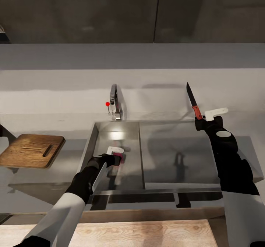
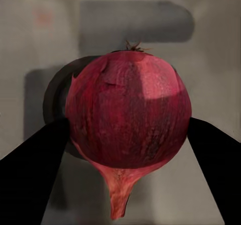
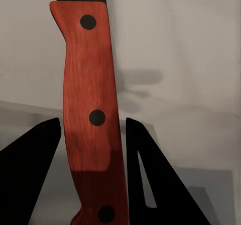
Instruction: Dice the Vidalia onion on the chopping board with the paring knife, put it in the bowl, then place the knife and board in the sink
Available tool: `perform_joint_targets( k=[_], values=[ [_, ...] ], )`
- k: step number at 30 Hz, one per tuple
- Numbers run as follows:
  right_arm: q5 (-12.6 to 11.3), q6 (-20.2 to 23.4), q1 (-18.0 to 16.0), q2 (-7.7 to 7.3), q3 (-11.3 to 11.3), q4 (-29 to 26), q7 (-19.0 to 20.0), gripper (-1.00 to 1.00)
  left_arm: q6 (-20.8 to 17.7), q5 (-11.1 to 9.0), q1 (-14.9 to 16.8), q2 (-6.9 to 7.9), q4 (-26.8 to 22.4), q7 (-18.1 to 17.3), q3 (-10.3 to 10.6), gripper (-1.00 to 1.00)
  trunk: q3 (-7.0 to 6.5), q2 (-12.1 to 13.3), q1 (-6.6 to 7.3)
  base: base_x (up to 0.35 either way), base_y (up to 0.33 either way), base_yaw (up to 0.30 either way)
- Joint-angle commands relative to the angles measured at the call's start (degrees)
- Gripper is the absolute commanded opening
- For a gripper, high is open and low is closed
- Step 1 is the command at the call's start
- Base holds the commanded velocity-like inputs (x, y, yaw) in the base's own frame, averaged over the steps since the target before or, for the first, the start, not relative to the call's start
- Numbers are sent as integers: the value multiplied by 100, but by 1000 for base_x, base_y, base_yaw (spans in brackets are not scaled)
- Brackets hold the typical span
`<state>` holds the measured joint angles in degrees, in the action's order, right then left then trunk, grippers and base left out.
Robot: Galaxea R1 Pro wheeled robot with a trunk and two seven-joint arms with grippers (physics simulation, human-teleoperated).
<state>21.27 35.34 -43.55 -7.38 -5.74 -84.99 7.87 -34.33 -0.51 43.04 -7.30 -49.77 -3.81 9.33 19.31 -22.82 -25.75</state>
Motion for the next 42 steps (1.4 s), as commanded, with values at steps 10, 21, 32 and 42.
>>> perform_joint_targets(
  k=[10,21,32,42],
  values=[
    [53,27,-8,0,-19,-8,66,-100,-25,15,3,0,-10,-14,-1,-100,50,-10,-4,0,0,0],
    [53,26,-5,0,8,-8,66,-100,-29,15,3,9,-352,-18,-1,-100,146,-10,-4,0,0,0],
    [53,26,-7,0,11,-8,66,-100,-29,15,3,16,-358,-16,-1,-100,145,-10,-4,0,0,0],
    [53,26,-6,0,3,-8,66,-100,-35,15,3,20,-455,-15,2,-100,58,-10,-4,0,0,0]
  ],
)
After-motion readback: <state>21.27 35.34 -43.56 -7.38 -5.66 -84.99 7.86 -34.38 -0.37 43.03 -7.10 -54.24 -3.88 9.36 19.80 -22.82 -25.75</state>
